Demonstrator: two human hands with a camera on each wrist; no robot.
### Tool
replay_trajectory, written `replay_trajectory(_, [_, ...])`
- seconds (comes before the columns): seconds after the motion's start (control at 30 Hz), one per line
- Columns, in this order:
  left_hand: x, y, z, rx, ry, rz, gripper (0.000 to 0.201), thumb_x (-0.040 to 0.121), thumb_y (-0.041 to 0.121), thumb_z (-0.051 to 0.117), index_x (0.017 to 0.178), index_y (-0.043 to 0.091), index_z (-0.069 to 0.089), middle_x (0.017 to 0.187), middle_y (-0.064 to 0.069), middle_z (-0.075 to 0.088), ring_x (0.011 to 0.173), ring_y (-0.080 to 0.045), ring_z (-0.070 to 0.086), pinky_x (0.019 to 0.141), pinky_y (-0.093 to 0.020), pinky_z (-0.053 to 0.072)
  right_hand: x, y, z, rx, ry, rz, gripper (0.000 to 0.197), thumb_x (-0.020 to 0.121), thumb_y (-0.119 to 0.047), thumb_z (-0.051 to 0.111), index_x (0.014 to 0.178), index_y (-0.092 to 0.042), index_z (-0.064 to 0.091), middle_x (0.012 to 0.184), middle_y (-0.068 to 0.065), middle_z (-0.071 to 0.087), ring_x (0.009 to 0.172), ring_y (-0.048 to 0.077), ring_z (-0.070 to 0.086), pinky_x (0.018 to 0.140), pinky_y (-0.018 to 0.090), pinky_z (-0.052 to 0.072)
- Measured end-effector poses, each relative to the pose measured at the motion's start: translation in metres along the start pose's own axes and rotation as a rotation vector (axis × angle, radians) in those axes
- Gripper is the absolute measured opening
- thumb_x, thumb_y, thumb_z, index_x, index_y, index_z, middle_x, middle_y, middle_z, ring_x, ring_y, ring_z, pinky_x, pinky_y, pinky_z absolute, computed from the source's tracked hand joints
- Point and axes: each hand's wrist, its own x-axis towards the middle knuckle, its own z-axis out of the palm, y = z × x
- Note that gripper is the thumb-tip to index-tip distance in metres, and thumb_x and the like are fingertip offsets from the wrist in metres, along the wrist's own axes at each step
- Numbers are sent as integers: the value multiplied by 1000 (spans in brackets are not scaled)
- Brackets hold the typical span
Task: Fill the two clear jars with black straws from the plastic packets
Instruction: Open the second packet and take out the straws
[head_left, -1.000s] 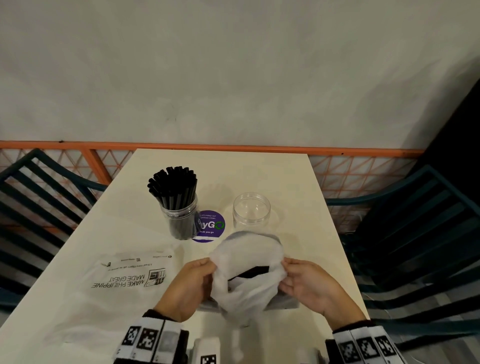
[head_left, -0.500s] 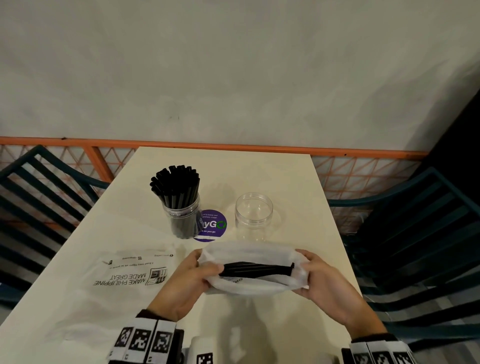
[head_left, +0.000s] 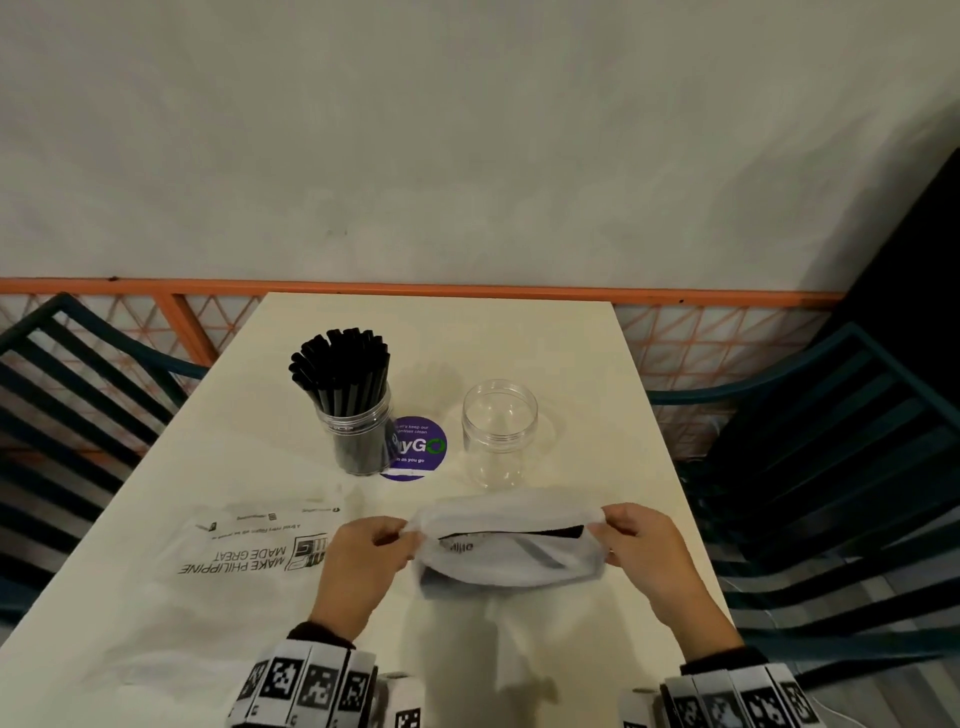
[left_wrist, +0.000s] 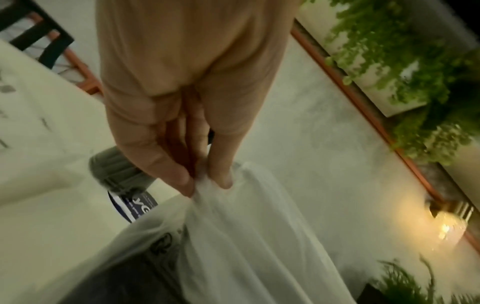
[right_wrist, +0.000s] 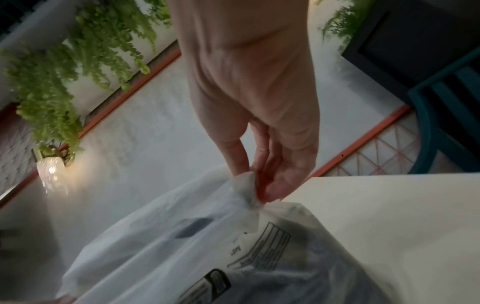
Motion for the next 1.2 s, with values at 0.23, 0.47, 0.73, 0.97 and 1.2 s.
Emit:
replay_trajectory(0.23, [-9,16,4,-396,-196,-243,30,91,7,49,64,9,63,55,2,57,54,-9,48,54,-21,38,-6,-6,6,334,-224,216,10,90,-4,51,97,-6,57,71,6,62,58,15,53,52,22,41])
replay_trajectory(0.47, [7,12,-9,-817,-218,-507,2,69,6,49,67,6,49,58,-6,41,59,-15,38,67,-30,48,1,-4,-12,779,-332,477,30,89,-1,41,64,-12,52,61,0,61,53,13,50,46,21,38])
replay_trajectory(0.73, [0,7,-2,-428,-275,-305,19,83,27,63,87,9,63,84,-4,65,82,-15,56,78,-29,50,1,1,-10,540,-392,306,20,78,-16,66,89,-18,50,81,3,61,70,14,49,59,25,36])
replay_trajectory(0.97, [3,-10,11,117,118,-70,24,74,18,69,74,7,48,67,-7,53,65,-23,48,58,-31,36,1,2,14,26,-30,141,30,84,-11,58,108,-12,41,87,7,52,73,15,49,58,25,38])
replay_trajectory(1.2, [7,-14,11,322,197,102,22,74,7,65,84,7,45,77,-9,52,69,-25,48,57,-30,33,2,10,14,-122,82,67,14,83,-14,63,92,-10,52,87,10,60,73,23,57,69,38,54])
